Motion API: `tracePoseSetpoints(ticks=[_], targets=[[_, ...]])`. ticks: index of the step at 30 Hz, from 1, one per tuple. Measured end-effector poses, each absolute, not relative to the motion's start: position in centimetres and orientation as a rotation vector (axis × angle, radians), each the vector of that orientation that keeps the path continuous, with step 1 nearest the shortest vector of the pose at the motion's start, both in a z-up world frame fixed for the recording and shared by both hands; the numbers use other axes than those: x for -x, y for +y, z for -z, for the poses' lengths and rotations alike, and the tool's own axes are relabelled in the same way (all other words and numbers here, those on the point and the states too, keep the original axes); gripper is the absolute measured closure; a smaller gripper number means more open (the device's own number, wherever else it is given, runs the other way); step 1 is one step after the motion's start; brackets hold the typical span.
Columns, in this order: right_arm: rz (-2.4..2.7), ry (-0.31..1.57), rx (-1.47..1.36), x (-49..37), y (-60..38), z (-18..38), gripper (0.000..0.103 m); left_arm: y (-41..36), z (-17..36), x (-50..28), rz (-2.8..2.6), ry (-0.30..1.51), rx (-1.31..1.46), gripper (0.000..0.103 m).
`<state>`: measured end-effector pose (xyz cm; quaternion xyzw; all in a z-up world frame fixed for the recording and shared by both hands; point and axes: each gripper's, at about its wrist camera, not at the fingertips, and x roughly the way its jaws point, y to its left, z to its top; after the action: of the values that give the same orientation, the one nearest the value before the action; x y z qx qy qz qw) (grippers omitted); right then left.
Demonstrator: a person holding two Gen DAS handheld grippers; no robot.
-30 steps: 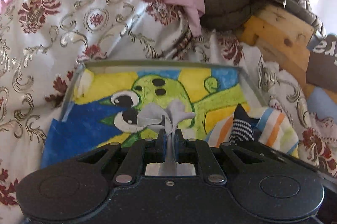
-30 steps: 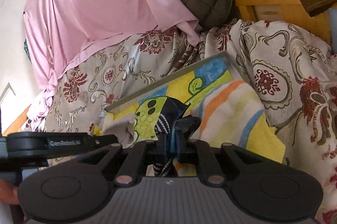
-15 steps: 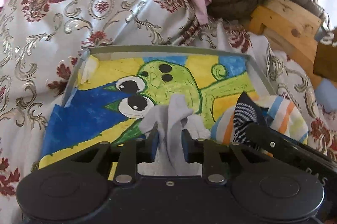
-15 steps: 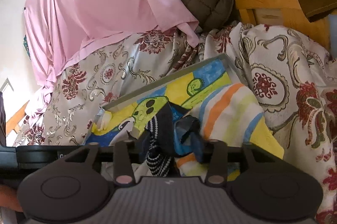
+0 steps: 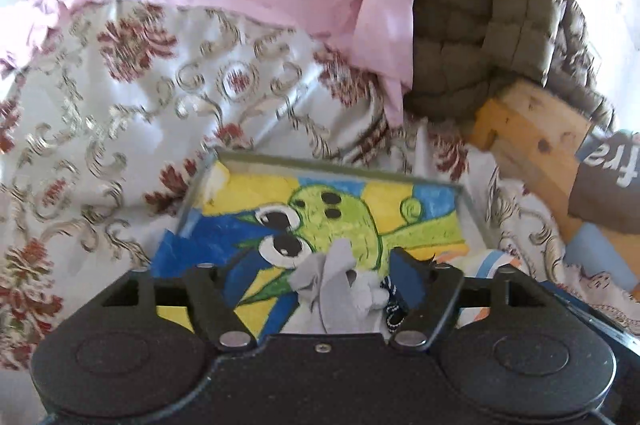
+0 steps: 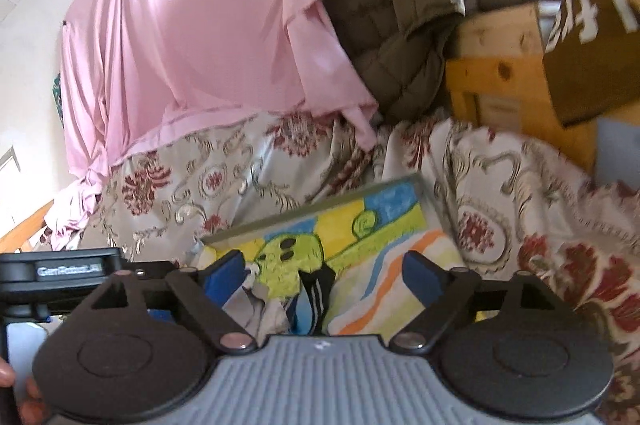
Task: Organize soft objects
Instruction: 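Move both tools back over the pile of soft items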
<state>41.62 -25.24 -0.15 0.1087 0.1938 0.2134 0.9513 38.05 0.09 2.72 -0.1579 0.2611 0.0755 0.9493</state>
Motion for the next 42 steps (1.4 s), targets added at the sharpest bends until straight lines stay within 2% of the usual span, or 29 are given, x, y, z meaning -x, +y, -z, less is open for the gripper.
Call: tracePoseSetpoints(ticks=[4, 16, 27, 42], targets=[[-0.427, 0.348, -0.232, -39.6, -25.8, -1.1, 0.001, 0.1, -4.1, -34.8, -0.170, 0.463, 0.291, 0.012], [-0.426, 0.251, -0.227, -30.6, -26.8, -3.0, 0.000, -1.0, -6.0, -23.7, -0.188, 0.301, 0.228, 0.003], [-0.458, 0.242, -0.155, -21.5, -26.6, -1.3, 0.000, -1.1, -4.7, -14.9, -0.181, 0.332, 0.250, 0.001], [-0.433, 0.358, -0.112, -14.1, -26.3, 0.7, 0.000, 0.3, -2.7, -7.5, -0.141, 0.432, 0.148, 0.001]])
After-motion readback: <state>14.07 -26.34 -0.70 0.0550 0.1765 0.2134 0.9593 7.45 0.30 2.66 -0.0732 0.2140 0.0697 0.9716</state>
